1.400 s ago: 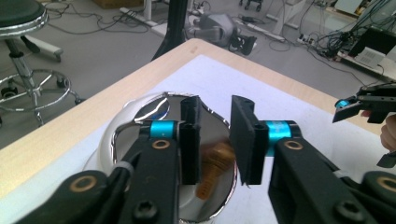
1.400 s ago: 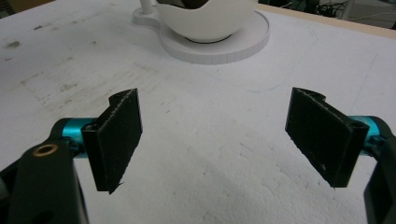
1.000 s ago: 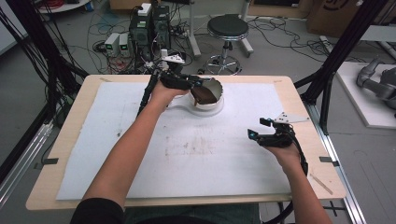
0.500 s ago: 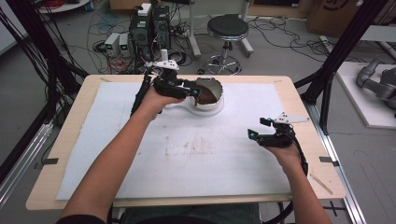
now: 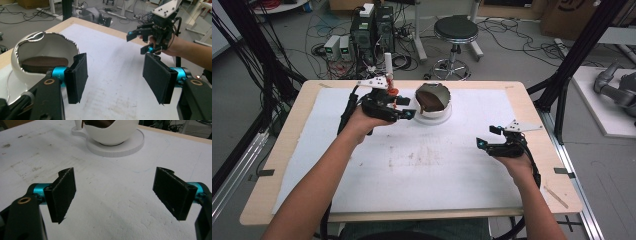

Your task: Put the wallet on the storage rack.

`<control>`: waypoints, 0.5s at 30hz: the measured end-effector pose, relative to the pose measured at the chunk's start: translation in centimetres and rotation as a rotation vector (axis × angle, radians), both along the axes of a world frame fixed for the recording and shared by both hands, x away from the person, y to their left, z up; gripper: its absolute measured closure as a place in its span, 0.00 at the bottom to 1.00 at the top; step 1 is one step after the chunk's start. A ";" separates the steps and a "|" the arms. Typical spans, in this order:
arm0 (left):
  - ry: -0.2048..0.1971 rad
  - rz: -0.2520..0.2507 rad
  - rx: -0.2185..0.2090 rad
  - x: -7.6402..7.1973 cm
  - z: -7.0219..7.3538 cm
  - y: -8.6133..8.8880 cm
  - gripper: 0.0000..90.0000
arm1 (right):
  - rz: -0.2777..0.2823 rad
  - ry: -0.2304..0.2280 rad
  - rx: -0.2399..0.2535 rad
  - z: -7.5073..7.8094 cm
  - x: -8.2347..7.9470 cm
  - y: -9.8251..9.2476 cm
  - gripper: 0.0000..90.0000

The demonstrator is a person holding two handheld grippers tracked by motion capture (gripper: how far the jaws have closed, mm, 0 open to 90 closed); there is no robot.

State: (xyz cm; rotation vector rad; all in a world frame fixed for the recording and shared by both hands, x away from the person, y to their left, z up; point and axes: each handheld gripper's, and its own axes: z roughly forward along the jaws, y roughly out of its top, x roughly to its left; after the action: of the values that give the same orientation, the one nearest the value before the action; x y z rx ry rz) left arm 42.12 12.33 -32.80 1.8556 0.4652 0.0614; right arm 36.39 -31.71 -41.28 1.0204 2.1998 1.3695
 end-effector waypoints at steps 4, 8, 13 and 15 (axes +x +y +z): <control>-0.017 0.022 -0.017 -1.1 -0.4 1.2 0.37 | 0.001 0.000 0.005 0.0 0.0 0.0 0.21; -0.035 0.035 -0.031 -1.9 -0.8 2.2 0.37 | 0.002 -0.003 0.005 0.1 0.0 0.1 0.21; -0.034 0.050 -0.039 -2.9 -1.7 3.6 0.34 | 0.004 0.000 0.002 0.0 0.1 0.1 0.21; -0.031 0.062 -0.030 -3.2 -2.1 4.2 0.34 | 0.003 0.004 0.005 -0.1 0.2 0.1 0.21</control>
State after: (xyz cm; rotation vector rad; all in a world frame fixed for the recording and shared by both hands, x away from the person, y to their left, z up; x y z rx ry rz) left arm 38.93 16.49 -34.92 1.8081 0.4992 0.1246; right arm 36.54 -31.61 -41.34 1.0234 2.2026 1.3763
